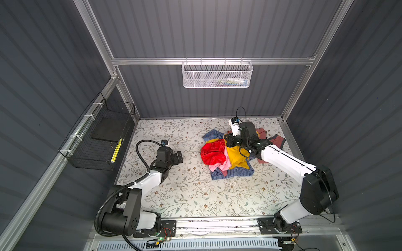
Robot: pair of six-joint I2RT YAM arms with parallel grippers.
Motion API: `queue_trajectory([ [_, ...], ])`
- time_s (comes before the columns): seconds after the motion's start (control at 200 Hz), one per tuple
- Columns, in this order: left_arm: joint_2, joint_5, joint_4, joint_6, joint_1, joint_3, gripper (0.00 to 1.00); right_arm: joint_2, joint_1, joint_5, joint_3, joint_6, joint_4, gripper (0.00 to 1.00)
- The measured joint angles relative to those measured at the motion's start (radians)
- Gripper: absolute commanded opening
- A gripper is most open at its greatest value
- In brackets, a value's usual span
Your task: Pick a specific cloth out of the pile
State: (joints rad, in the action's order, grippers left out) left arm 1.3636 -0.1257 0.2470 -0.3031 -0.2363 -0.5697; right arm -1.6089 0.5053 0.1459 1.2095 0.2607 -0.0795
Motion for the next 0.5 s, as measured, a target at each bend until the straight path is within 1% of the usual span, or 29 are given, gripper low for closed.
queue_trajectory([
  [0.16, 0.000, 0.000, 0.000, 0.000, 0.000, 0.000, 1.00, -0.110, 0.010, 0.020, 0.082, -0.002, -0.014, 0.00],
  [0.365, 0.000, -0.001, -0.001, 0.000, 0.000, 0.000, 1.00, -0.240, 0.072, 0.053, 0.164, -0.023, -0.037, 0.00],
  [0.5, -0.005, -0.001, -0.005, 0.000, 0.000, 0.000, 1.00, -0.310, 0.089, 0.066, 0.215, -0.021, -0.050, 0.00],
])
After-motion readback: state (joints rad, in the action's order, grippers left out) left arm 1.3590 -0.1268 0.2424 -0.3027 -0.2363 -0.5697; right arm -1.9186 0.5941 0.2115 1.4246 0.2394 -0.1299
